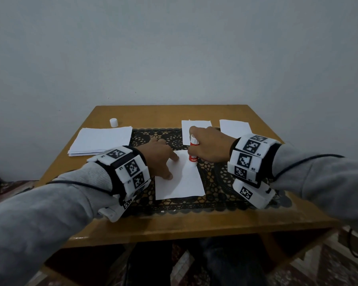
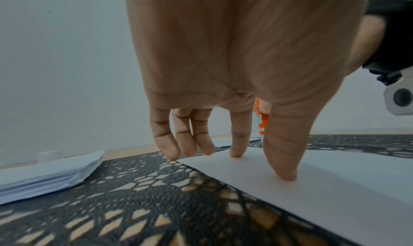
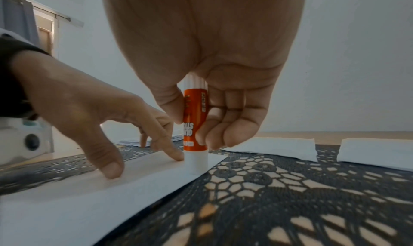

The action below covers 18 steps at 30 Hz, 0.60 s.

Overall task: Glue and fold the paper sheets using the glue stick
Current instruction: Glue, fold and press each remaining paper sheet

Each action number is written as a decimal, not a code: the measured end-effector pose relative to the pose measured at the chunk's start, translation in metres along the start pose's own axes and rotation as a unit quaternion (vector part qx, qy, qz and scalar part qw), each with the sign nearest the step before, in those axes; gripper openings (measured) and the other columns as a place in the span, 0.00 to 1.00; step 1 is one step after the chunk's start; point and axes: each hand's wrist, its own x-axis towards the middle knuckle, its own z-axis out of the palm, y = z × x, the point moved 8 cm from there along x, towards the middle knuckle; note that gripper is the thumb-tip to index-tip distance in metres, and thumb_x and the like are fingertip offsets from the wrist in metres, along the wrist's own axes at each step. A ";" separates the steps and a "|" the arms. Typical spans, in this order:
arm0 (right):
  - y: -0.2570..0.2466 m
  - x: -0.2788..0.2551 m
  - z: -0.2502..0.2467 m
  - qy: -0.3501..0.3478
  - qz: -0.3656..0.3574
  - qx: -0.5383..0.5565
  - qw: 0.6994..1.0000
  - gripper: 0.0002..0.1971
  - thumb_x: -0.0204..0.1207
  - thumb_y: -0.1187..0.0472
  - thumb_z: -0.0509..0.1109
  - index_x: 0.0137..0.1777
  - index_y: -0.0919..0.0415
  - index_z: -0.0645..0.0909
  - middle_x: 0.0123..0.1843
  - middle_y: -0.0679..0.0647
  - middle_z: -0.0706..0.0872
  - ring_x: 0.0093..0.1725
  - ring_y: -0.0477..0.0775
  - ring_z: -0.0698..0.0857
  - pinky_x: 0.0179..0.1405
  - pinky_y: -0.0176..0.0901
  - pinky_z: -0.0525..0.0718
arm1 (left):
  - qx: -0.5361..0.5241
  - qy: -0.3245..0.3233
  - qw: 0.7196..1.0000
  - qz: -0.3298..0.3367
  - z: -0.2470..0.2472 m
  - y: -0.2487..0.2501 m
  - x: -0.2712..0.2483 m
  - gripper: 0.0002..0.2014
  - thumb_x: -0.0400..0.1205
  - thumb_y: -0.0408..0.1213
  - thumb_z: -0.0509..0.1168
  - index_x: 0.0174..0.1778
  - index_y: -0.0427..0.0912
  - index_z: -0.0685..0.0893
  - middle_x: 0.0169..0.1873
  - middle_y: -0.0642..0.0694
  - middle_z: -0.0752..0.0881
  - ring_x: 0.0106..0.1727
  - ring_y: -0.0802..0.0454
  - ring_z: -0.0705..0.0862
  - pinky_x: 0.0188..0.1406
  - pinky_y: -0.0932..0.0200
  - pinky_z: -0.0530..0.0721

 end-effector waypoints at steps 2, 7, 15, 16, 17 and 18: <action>-0.001 -0.005 0.002 -0.006 -0.006 0.006 1.000 0.11 0.81 0.53 0.65 0.52 0.57 0.66 0.45 0.54 0.79 0.41 0.54 0.77 0.33 0.44 0.72 | -0.003 -0.001 1.000 -0.001 -0.001 0.000 -0.001 0.33 0.78 0.55 0.68 0.79 0.56 0.68 0.68 0.41 0.72 0.71 0.41 0.65 0.70 0.49 0.65; -0.005 -0.019 0.005 -0.020 -0.017 0.013 1.000 0.12 0.80 0.53 0.65 0.55 0.58 0.68 0.49 0.59 0.82 0.44 0.57 0.80 0.40 0.48 0.78 | -0.012 0.001 1.000 -0.002 -0.002 0.002 -0.002 0.33 0.78 0.54 0.68 0.80 0.54 0.68 0.67 0.41 0.73 0.70 0.43 0.66 0.67 0.52 0.65; -0.013 -0.039 0.009 -0.029 -0.041 -0.008 0.999 0.12 0.80 0.52 0.65 0.55 0.56 0.68 0.47 0.57 0.81 0.39 0.53 0.78 0.35 0.45 0.75 | -0.021 0.006 1.000 -0.010 -0.001 0.000 -0.001 0.33 0.77 0.54 0.70 0.78 0.55 0.69 0.66 0.42 0.71 0.70 0.42 0.64 0.69 0.48 0.67; -0.014 -0.041 0.009 -0.029 -0.045 -0.011 0.998 0.12 0.80 0.52 0.65 0.55 0.56 0.68 0.47 0.56 0.81 0.38 0.51 0.77 0.34 0.44 0.74 | -0.022 0.007 1.000 -0.013 -0.001 -0.001 0.000 0.33 0.76 0.54 0.71 0.78 0.56 0.70 0.65 0.42 0.71 0.70 0.41 0.64 0.70 0.47 0.68; -0.015 -0.043 0.010 -0.031 -0.050 -0.013 0.998 0.11 0.80 0.52 0.65 0.55 0.56 0.67 0.46 0.55 0.80 0.37 0.49 0.76 0.34 0.44 0.75 | -0.025 0.009 1.000 -0.016 -0.001 -0.002 0.001 0.33 0.75 0.55 0.72 0.77 0.57 0.71 0.65 0.42 0.71 0.70 0.40 0.64 0.71 0.44 0.68; -0.015 -0.045 0.011 -0.033 -0.053 -0.015 0.998 0.11 0.80 0.52 0.65 0.55 0.55 0.67 0.46 0.55 0.81 0.37 0.49 0.76 0.35 0.45 0.76 | -0.032 0.008 0.999 -0.018 0.000 -0.004 0.002 0.33 0.74 0.55 0.73 0.76 0.57 0.71 0.65 0.43 0.70 0.70 0.40 0.64 0.72 0.42 0.68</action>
